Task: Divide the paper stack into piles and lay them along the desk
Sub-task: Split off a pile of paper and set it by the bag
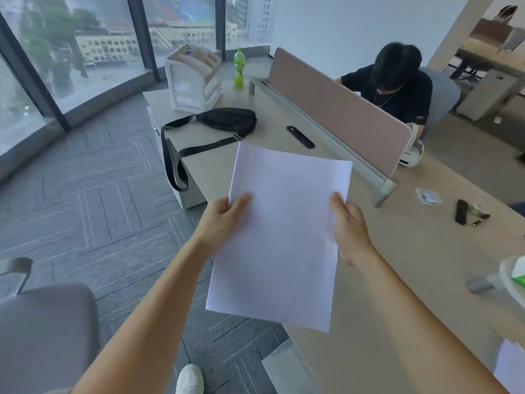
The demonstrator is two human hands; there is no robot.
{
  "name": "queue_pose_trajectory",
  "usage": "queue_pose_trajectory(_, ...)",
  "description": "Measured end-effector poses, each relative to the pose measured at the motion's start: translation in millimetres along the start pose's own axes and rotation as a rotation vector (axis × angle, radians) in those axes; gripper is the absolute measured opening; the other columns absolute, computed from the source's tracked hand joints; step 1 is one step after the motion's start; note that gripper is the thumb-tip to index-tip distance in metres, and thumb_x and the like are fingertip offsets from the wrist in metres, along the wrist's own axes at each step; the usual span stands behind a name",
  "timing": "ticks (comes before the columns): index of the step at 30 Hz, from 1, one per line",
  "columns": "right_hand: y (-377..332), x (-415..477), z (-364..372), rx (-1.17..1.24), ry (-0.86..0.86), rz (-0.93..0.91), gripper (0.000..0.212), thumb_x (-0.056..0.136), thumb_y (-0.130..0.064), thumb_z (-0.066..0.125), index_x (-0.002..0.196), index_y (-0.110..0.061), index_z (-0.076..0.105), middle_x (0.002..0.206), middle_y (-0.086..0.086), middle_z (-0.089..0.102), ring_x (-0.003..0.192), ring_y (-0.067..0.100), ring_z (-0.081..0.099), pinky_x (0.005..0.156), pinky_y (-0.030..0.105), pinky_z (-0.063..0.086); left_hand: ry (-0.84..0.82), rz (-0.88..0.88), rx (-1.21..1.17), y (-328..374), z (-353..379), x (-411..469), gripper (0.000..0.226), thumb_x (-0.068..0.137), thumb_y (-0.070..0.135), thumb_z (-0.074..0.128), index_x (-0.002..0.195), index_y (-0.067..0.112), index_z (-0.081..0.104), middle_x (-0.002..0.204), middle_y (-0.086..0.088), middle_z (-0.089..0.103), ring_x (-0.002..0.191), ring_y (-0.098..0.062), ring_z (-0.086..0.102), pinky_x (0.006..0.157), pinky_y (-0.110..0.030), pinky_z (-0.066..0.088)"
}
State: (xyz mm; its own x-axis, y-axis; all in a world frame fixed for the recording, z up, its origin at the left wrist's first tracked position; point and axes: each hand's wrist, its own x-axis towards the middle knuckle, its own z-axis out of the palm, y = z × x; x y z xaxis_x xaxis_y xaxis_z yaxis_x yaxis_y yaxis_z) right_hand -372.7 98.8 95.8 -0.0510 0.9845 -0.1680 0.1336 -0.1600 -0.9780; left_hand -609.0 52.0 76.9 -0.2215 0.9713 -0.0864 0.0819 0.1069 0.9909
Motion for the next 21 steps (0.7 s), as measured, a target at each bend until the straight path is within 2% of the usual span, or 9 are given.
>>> queue_pose_trajectory(2, 2, 8, 16, -0.011, 0.073, 0.056, 0.087, 0.078, -0.069, 0.052, 0.112, 0.011, 0.053, 0.089, 0.004, 0.054, 0.080, 0.020, 0.053, 0.074, 0.038, 0.046, -0.077, -0.048, -0.044, -9, -13, 15, 0.043, 0.097, 0.041, 0.053, 0.063, 0.015, 0.051, 0.049, 0.016, 0.047, 0.042, -0.005, 0.042, 0.043, -0.015, 0.034)
queue_pose_trajectory(4, 0, 16, 28, 0.000, 0.155, 0.099, 0.067, 0.088, -0.062, 0.051, 0.111, 0.000, 0.061, 0.097, 0.003, 0.064, 0.088, 0.019, 0.063, 0.083, 0.038, 0.052, -0.139, -0.049, -0.010, -21, -25, 29, 0.046, 0.097, 0.045, 0.051, 0.062, 0.016, 0.043, 0.051, 0.015, 0.040, 0.043, -0.006, 0.037, 0.045, -0.018, 0.029)
queue_pose_trajectory(6, 1, 25, 32, 0.034, 0.259, 0.121, 0.053, 0.092, -0.059, 0.050, 0.114, -0.013, 0.064, 0.116, 0.002, 0.071, 0.105, 0.019, 0.068, 0.095, 0.041, 0.053, -0.196, -0.034, 0.090, -36, -34, 42, 0.048, 0.093, 0.054, 0.051, 0.067, 0.016, 0.038, 0.063, 0.006, 0.033, 0.054, -0.012, 0.032, 0.054, -0.025, 0.025)
queue_pose_trajectory(9, 2, 37, 33, 0.082, 0.397, 0.124, 0.049, 0.094, -0.056, 0.050, 0.113, -0.013, 0.065, 0.114, -0.003, 0.070, 0.103, 0.020, 0.067, 0.094, 0.040, 0.053, -0.205, -0.012, 0.215, -51, -35, 62, 0.048, 0.092, 0.053, 0.052, 0.066, 0.016, 0.034, 0.063, 0.007, 0.029, 0.058, -0.013, 0.029, 0.058, -0.030, 0.022)
queue_pose_trajectory(11, 2, 44, 34, 0.080, 0.411, 0.106, 0.049, 0.096, -0.051, 0.048, 0.096, -0.004, 0.062, 0.097, -0.002, 0.063, 0.087, 0.019, 0.059, 0.081, 0.036, 0.049, -0.189, 0.027, 0.262, -55, -28, 75, 0.046, 0.091, 0.049, 0.052, 0.067, 0.019, 0.026, 0.061, 0.008, 0.025, 0.057, -0.013, 0.025, 0.057, -0.031, 0.020)
queue_pose_trajectory(13, 1, 51, 33, 0.116, 0.416, 0.099, 0.040, 0.098, -0.047, 0.049, 0.089, -0.011, 0.065, 0.091, -0.003, 0.067, 0.084, 0.021, 0.062, 0.079, 0.036, 0.051, -0.176, 0.056, 0.312, -55, -21, 91, 0.044, 0.090, 0.046, 0.052, 0.067, 0.018, 0.026, 0.062, 0.006, 0.026, 0.057, -0.014, 0.025, 0.058, -0.031, 0.021)
queue_pose_trajectory(16, 2, 67, 21, 0.200, 0.376, 0.134, 0.033, 0.096, -0.047, 0.052, 0.109, -0.023, 0.071, 0.108, -0.005, 0.075, 0.104, 0.019, 0.071, 0.083, 0.036, 0.056, -0.177, 0.103, 0.353, -48, -11, 115, 0.047, 0.094, 0.036, 0.056, 0.065, 0.022, 0.022, 0.059, 0.011, 0.024, 0.054, -0.010, 0.020, 0.053, -0.030, 0.019)
queue_pose_trajectory(19, 15, 85, 9, 0.340, 0.325, 0.227, 0.039, 0.094, -0.050, 0.054, 0.115, -0.022, 0.071, 0.112, 0.000, 0.076, 0.105, 0.023, 0.071, 0.090, 0.041, 0.055, -0.174, 0.143, 0.399, -37, 2, 138, 0.050, 0.095, 0.033, 0.058, 0.061, 0.023, 0.022, 0.050, 0.012, 0.024, 0.051, -0.009, 0.021, 0.046, -0.022, 0.018)
queue_pose_trajectory(21, 23, 99, 8, 0.381, 0.317, 0.262, 0.033, 0.096, -0.046, 0.054, 0.111, -0.022, 0.071, 0.109, 0.001, 0.076, 0.101, 0.023, 0.072, 0.092, 0.043, 0.055, -0.154, 0.149, 0.436, -32, 9, 154, 0.051, 0.093, 0.036, 0.059, 0.060, 0.021, 0.023, 0.052, 0.011, 0.024, 0.053, -0.011, 0.022, 0.048, -0.025, 0.020)
